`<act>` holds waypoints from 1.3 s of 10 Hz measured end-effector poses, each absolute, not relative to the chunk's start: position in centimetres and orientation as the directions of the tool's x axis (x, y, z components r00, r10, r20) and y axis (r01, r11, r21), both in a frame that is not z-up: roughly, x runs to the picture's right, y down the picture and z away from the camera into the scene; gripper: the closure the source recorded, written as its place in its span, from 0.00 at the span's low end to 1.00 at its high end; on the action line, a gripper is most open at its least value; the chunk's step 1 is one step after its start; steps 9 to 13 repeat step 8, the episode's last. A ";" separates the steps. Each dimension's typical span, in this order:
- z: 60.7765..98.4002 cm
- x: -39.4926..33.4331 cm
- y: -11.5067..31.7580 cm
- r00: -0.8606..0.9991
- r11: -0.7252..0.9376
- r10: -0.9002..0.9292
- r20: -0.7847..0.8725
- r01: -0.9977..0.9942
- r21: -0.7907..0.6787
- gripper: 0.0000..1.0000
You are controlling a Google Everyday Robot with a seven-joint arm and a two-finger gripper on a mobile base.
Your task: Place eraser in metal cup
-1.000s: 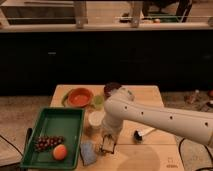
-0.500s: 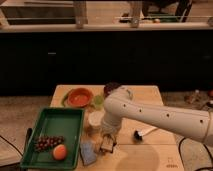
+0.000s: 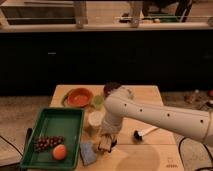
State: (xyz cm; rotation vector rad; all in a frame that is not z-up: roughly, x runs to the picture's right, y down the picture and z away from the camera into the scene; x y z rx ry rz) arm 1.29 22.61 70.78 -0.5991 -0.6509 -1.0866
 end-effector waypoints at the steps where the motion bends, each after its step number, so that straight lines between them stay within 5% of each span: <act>1: 70.7 1.4 22.5 0.321 0.347 -0.600 0.733 0.930 -0.123 0.20; 13: 70.6 3.2 19.7 0.358 0.372 -0.607 0.710 0.917 -0.145 0.20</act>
